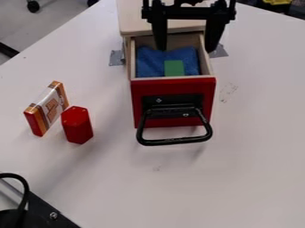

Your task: Close the drawer.

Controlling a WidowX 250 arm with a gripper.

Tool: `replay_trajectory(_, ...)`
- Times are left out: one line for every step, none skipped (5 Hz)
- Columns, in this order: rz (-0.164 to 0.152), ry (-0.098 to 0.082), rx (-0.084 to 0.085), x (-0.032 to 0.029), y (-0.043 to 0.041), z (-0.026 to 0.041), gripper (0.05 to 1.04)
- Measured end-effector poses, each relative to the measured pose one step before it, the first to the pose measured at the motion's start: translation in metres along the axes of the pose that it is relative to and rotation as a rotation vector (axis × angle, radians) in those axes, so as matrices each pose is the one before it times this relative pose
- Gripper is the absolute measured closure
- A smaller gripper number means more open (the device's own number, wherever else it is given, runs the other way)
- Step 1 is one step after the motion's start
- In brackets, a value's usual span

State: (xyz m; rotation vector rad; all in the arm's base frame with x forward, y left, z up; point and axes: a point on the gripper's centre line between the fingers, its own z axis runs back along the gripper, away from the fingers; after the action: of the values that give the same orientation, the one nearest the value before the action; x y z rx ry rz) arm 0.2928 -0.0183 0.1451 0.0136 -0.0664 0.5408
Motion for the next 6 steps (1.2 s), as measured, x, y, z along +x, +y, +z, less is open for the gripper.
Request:
replay_trajectory(-0.0002, 0.0292, 0.0173, -0.00320, 0.00132, -0.00900, 0.083)
replay_trajectory(-0.0655, 0.0405, 0.0026, -0.01583, -0.00232, -0.01667, 0.083)
replay_trajectory(-0.1058, 0.0074, -0.0148, -0.01887, -0.01444, -0.00736, 0.083)
replay_trajectory(-0.0792, -0.0024, -0.0159, -0.01306, -0.01019, -0.00132, 0.083)
replay_trajectory(-0.1408, -0.0158, 0.1044, -0.02371, -0.00547, -0.02189, 0.083)
replay_trajectory(-0.1030, -0.0071, 0.0833, -0.01096, -0.00419, -0.02879, 0.083)
